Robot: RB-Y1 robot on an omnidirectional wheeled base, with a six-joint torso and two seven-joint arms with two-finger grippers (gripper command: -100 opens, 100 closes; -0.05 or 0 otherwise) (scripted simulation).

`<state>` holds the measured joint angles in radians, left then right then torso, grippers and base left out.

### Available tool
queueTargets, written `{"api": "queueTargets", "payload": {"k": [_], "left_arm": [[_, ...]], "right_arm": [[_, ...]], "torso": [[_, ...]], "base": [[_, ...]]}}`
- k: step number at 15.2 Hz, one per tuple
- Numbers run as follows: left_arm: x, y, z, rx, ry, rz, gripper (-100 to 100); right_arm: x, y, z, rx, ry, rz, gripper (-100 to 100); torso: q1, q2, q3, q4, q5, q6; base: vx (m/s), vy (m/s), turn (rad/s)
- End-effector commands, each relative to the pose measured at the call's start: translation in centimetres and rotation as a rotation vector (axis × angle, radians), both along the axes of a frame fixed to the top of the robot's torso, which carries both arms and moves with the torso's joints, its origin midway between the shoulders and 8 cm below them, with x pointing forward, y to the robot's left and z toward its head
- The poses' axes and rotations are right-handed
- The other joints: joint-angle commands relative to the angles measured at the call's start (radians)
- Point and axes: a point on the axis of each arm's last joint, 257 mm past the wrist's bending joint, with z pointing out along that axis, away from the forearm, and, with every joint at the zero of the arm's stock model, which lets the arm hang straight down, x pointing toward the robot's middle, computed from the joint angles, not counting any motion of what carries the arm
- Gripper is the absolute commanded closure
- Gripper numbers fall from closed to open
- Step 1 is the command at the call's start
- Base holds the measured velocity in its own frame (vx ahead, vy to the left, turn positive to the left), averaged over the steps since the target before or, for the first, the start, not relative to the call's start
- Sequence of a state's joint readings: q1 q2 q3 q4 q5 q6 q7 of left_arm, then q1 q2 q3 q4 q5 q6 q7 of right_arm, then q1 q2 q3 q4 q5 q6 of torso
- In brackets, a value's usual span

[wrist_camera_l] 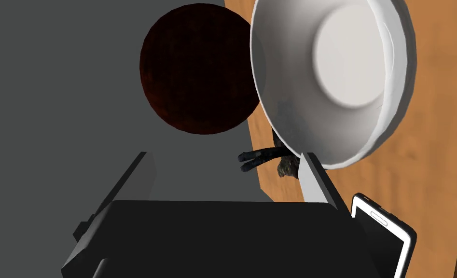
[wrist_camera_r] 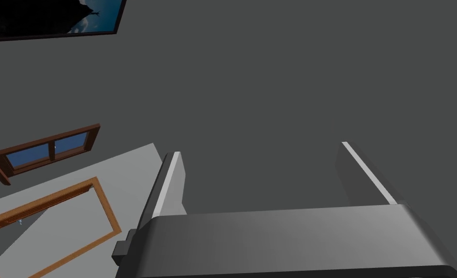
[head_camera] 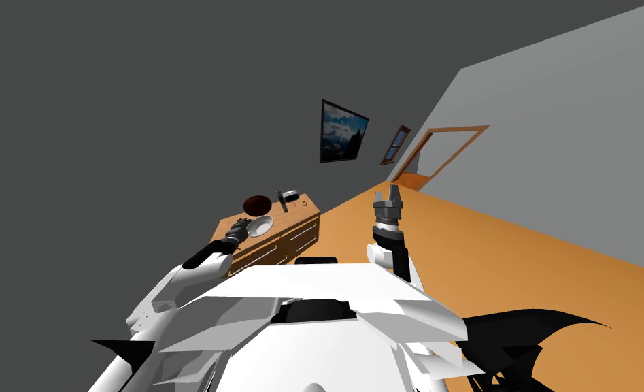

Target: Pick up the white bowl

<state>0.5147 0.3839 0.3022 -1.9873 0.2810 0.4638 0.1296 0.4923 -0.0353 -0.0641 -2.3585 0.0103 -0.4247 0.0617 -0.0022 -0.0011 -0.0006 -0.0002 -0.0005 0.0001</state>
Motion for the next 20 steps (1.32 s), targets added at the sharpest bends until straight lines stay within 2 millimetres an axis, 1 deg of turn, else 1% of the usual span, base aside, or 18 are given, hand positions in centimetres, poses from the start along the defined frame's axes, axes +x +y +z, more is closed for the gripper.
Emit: {"api": "queueTargets", "payload": {"k": [1, 2, 3, 4, 5, 6, 7, 8, 9, 10, 12, 13, 14, 15, 18, 19, 20], "left_arm": [[-1.1, 1.0, -1.3, -0.025, 0.049, 0.034, -100], [-1.4, 1.1, -1.8, -0.030, 0.067, 0.039, -100], [-2.0, 1.8, -2.4, -0.046, 0.090, 0.061, -100], [-2.3, 1.8, -2.8, -0.051, 0.109, 0.066, -100], [-2.8, 2.5, -3.4, -0.067, 0.129, 0.087, -100], [-3.2, 2.5, -3.8, -0.073, 0.149, 0.092, -100], [-3.2, 2.5, -3.8, -0.073, 0.149, 0.092, -100], [-4.0, 3.1, -4.6, -0.093, 0.181, 0.116, -100], [-4.1, 3.1, -4.7, -0.095, 0.187, 0.118, -100], [-4.7, 3.6, -5.3, -0.112, 0.209, 0.139, -100], [-5.0, 3.6, -5.6, -0.117, 0.224, 0.143, -100], [-5.8, 4.1, -6.3, -0.138, 0.255, 0.166, -100], [-5.9, 4.1, -6.4, -0.139, 0.258, 0.167, -100], [-6.6, 4.5, -7.0, -0.158, 0.283, 0.188, -100], [-7.6, 4.7, -7.8, -0.182, 0.321, 0.212, -100], [-8.3, 5.0, -8.3, -0.201, 0.345, 0.231, -100], [-8.4, 5.0, -8.4, -0.202, 0.349, 0.232, -100]], "right_arm": [[0.0, 0.0, 0.0, 0.000, 0.000, 0.000, 0], [0.0, 0.0, 0.0, 0.000, 0.000, 0.000, 0], [0.0, 0.0, 0.0, 0.000, 0.000, 0.000, 0], [0.0, 0.0, 0.0, 0.000, 0.000, 0.000, 0], [0.0, 0.0, 0.0, 0.000, 0.000, 0.000, 0], [0.0, 0.0, 0.0, 0.000, 0.000, 0.000, 0], [0.0, 0.0, 0.0, 0.000, 0.000, 0.000, 0], [0.0, 0.0, 0.0, 0.000, 0.000, 0.000, 0], [0.0, 0.0, 0.0, 0.000, 0.000, 0.000, 0], [0.0, 0.0, 0.0, 0.000, 0.000, 0.000, 0], [0.0, 0.0, 0.0, 0.000, 0.000, 0.000, 0], [0.0, 0.0, 0.0, 0.000, 0.000, 0.000, 0], [0.0, 0.0, 0.0, 0.000, 0.000, 0.000, 0], [0.0, 0.0, 0.0, 0.000, 0.000, 0.000, 0], [0.0, 0.0, 0.0, 0.000, 0.000, 0.000, 0], [0.0, 0.0, 0.0, 0.000, 0.000, 0.000, 0], [0.0, 0.0, 0.0, 0.000, 0.000, 0.000, 0]], "torso": [[0.000, 0.000, 0.000, 0.000, 0.000, 0.000], [0.000, 0.000, 0.000, 0.000, 0.000, 0.000], [0.000, 0.000, 0.000, 0.000, 0.000, 0.000], [-0.001, -0.001, 0.000, 0.000, 0.000, 0.000], [-0.001, -0.001, 0.000, 0.000, 0.000, 0.000], [-0.001, -0.001, -0.001, 0.000, 0.000, 0.000], [0.000, -0.001, -0.001, 0.000, 0.000, 0.000], [0.000, 0.000, 0.000, 0.000, 0.000, 0.000], [0.000, 0.000, 0.000, 0.000, 0.000, 0.000], [0.000, 0.000, 0.000, 0.000, 0.000, 0.000], [0.000, -0.001, -0.001, 0.000, 0.000, 0.000], [0.000, -0.001, 0.000, 0.000, 0.000, 0.000], [0.000, 0.000, 0.000, 0.000, 0.000, 0.000], [0.000, -0.001, 0.000, 0.000, 0.000, 0.000], [0.000, -0.001, -0.001, 0.000, 0.000, 0.000], [0.000, -0.002, -0.001, 0.000, 0.000, 0.000], [0.000, -0.002, -0.001, 0.000, 0.000, 0.000]], "base": [[0.024, -0.036, -0.047], [0.028, -0.034, -0.041], [0.029, -0.044, -0.053], [0.027, -0.040, -0.039], [0.029, -0.040, -0.056], [0.027, -0.033, -0.045], [0.017, -0.020, -0.008], [0.022, -0.026, -0.033], [0.024, -0.029, -0.042], [0.034, -0.032, -0.050], [0.026, -0.027, -0.026], [0.021, -0.025, -0.038], [0.027, -0.024, -0.041], [0.034, -0.026, -0.057], [0.040, -0.028, -0.045], [0.045, -0.036, -0.047], [0.041, -0.028, -0.036]]}}
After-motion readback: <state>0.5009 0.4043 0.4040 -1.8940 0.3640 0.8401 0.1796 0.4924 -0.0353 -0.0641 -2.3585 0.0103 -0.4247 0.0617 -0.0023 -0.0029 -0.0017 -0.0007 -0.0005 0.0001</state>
